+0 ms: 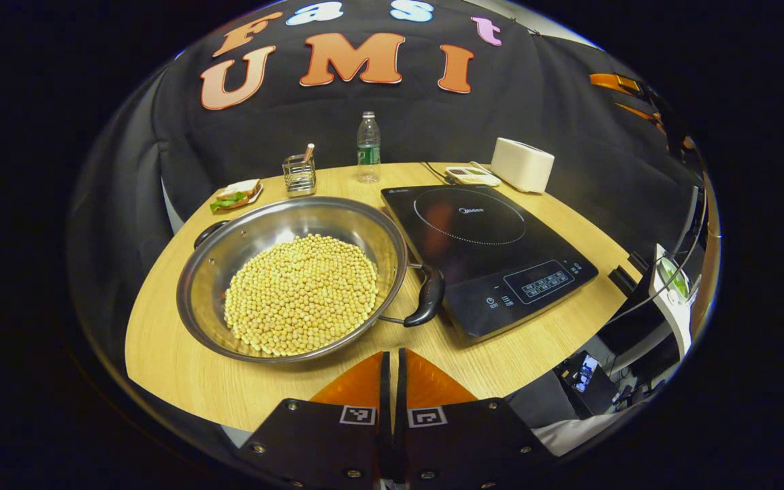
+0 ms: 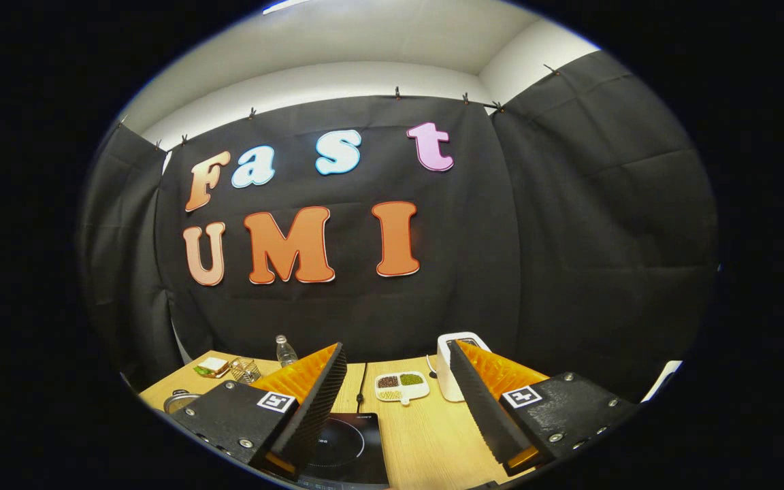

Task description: First push the handle of the pot to place it horizontally, then grasp the pot with both hands and set it on the induction cooktop.

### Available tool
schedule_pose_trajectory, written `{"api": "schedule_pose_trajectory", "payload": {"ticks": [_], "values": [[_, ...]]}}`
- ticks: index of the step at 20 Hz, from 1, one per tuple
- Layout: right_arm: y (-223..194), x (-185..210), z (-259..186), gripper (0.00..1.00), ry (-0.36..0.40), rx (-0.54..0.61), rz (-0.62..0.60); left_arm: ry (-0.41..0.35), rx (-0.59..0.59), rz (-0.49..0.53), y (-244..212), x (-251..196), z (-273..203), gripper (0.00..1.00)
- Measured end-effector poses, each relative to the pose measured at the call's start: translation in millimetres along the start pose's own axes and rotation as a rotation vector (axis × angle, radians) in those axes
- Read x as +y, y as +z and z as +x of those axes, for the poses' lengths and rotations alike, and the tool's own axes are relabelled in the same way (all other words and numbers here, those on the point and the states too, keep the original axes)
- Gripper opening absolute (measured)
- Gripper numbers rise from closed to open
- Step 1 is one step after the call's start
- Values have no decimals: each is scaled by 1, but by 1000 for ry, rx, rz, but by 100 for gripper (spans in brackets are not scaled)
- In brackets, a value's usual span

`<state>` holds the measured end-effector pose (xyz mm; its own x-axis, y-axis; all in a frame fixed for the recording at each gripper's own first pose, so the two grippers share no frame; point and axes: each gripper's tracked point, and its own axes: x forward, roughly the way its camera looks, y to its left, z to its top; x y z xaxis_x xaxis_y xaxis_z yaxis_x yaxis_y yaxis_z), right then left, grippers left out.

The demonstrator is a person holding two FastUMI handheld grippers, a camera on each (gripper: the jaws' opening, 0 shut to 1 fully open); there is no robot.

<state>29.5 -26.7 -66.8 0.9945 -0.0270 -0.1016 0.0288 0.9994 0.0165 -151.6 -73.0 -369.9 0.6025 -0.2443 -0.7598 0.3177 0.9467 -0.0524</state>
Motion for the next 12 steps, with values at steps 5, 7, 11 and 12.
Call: {"api": "schedule_pose_trajectory", "payload": {"ticks": [5, 7, 11, 12], "values": [[-7, -5, 7, 95, -9, 17, -12, 19, 27, -19, 4, 3, 19, 2], [-7, -9, 10, 100, -15, 18, -6, 17, 15, -7, 12, -3, 23, 2], [-7, -18, 13, 100, -27, 15, 1, 24, 24, 16, 19, -10, 30, 2], [-7, -19, 13, 95, -29, 14, 1, 22, 22, 24, 21, -14, 33, 2]]}}
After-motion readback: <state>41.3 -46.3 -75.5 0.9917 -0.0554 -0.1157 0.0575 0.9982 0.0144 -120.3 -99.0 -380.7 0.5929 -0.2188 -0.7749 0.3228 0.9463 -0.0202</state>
